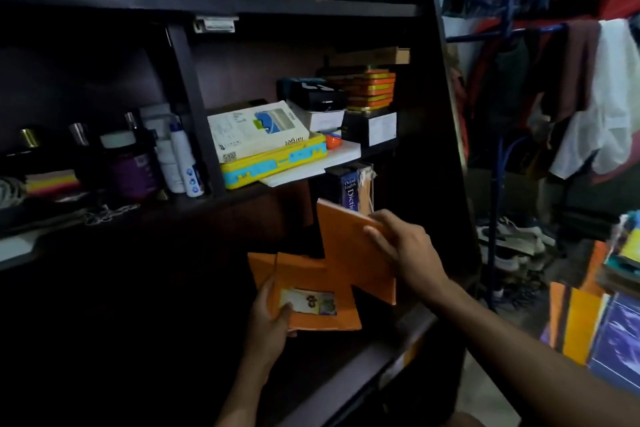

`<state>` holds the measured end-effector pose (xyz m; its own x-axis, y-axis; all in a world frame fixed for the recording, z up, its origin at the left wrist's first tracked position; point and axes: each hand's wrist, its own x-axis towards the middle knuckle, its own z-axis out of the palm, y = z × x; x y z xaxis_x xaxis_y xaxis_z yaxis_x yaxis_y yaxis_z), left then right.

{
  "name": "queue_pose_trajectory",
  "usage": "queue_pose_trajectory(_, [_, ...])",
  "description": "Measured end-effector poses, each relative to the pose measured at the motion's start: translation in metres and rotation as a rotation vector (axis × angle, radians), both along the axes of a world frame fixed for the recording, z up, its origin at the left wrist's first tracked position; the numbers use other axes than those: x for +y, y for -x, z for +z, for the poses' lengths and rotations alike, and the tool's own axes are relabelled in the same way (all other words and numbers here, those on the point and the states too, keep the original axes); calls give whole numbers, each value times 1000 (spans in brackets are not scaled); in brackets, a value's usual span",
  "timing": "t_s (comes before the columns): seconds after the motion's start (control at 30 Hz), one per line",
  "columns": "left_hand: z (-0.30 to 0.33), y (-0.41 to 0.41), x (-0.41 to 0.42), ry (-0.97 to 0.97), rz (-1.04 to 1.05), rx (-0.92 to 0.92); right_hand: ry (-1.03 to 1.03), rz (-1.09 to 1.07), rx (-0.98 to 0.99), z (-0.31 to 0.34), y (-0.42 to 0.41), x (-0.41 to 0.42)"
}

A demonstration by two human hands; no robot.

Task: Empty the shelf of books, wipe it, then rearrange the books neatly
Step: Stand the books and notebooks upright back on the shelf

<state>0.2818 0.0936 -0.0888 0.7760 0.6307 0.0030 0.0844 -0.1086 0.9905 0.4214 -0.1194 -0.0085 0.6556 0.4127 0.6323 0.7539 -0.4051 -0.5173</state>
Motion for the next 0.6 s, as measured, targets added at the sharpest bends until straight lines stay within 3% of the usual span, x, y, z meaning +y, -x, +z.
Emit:
queue_pose_trajectory(0.13, [-10,-4,3,-39,17,41,-60,-34,249,-24,-24,20])
queue_pose_trajectory(0.27, [-13,-11,4,-90,59,85,122,-54,410,-94,-30,23])
queue_pose_trajectory(0.4, [-16,-20,-2,-276,106,211,58,-110,392,-97,-41,27])
queue_pose_trajectory(0.6, [-13,-32,1,-483,112,246,191,10,185,-91,-70,46])
